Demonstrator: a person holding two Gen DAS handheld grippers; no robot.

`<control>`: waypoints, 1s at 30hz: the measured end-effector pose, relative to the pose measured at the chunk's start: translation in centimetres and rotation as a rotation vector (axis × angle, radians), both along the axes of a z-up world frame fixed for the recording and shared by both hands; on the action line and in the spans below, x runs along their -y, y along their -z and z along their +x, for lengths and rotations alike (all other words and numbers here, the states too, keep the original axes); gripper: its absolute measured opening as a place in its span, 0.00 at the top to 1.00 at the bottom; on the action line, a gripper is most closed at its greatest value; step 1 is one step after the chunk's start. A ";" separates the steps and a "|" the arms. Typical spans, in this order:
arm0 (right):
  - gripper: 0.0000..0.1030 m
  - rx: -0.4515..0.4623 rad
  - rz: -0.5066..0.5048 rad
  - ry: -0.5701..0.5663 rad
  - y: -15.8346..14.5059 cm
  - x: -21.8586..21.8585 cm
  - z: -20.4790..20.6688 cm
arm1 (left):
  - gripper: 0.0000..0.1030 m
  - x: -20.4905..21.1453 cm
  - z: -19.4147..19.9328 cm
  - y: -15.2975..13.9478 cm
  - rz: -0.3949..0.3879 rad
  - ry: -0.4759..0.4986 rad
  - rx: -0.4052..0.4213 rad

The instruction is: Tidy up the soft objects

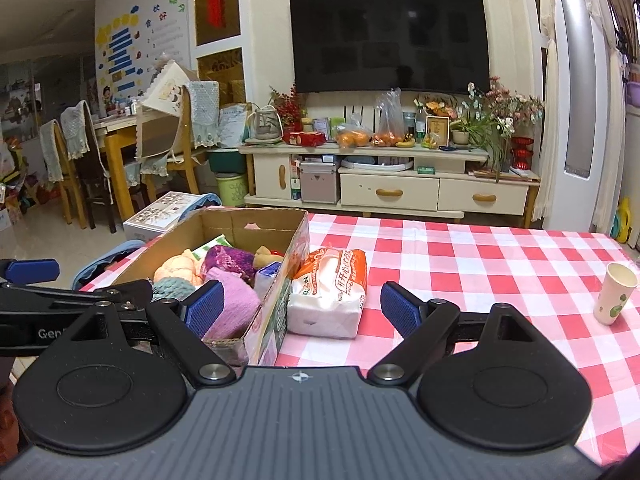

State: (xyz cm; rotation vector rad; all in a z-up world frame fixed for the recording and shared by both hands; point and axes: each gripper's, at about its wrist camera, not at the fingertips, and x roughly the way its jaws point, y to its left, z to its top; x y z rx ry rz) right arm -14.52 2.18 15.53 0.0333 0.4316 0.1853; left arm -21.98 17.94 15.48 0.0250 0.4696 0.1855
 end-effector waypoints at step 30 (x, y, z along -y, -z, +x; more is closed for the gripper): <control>0.00 0.022 0.006 0.002 0.7 0.9 -2.1 | 0.01 0.9 -1.8 0.8 -0.006 -0.010 0.001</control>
